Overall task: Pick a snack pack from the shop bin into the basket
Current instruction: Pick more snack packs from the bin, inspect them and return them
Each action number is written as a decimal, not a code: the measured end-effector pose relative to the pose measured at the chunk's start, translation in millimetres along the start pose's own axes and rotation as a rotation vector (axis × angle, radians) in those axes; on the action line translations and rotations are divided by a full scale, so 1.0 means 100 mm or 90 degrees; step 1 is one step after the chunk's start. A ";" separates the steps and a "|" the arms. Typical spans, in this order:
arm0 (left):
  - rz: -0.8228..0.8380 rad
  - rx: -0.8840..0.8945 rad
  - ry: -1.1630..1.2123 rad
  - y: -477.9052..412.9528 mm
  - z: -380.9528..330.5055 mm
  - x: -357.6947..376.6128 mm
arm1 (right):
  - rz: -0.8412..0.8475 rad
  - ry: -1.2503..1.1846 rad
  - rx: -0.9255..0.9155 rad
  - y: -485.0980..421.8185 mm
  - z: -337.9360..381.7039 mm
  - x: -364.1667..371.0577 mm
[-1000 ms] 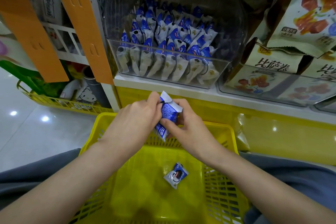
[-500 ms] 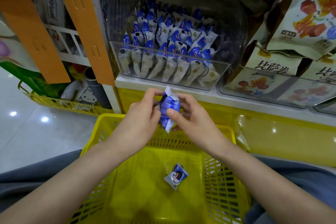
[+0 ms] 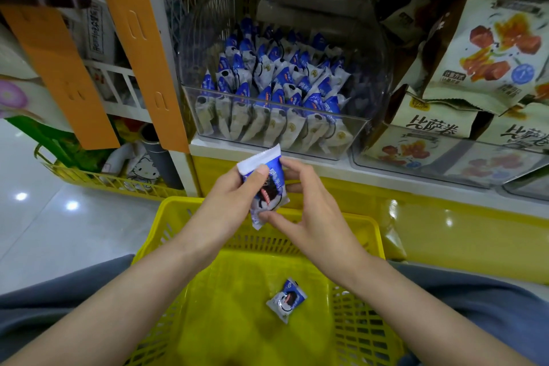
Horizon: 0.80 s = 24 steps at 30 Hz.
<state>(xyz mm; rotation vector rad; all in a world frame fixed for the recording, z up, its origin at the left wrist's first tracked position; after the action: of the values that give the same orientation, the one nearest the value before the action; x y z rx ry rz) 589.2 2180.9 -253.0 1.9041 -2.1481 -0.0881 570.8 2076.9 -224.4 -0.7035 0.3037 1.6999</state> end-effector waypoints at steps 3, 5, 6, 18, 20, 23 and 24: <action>-0.031 0.019 -0.014 0.02 -0.04 -0.03 | 0.019 -0.103 0.079 -0.05 -0.10 0.03; -0.046 0.029 -0.001 0.03 -0.11 -0.03 | 0.019 -0.148 0.118 -0.09 -0.13 0.00; -0.062 0.044 -0.006 0.03 -0.15 -0.06 | 0.019 -0.178 0.132 -0.11 -0.13 -0.02; -0.056 0.097 -0.039 0.03 -0.50 -0.17 | 0.008 -0.399 0.170 -0.15 -0.08 -0.15; -0.076 0.140 -0.066 0.03 -0.67 -0.23 | -0.017 -0.357 0.146 -0.20 0.00 -0.24; -0.145 0.289 -0.199 0.06 -1.08 -0.39 | -0.072 -0.319 0.085 -0.38 0.20 -0.47; -0.157 0.345 -0.266 0.08 -1.23 -0.42 | -0.098 -0.308 0.065 -0.46 0.27 -0.59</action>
<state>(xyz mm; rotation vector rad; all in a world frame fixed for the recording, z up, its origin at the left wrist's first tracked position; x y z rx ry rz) 615.5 2238.9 -139.6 2.6595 -2.3537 0.0636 612.8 2057.0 -160.4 -0.2195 -0.0053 1.6359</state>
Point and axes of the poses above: each hand's wrist, its own y-axis away from the middle knuckle, its own x-axis out of the palm, z = x × y, the point moved 9 cm from there along -y, towards the middle knuckle, and after that the axes turned 1 degree about z, right-handed, at the moved point
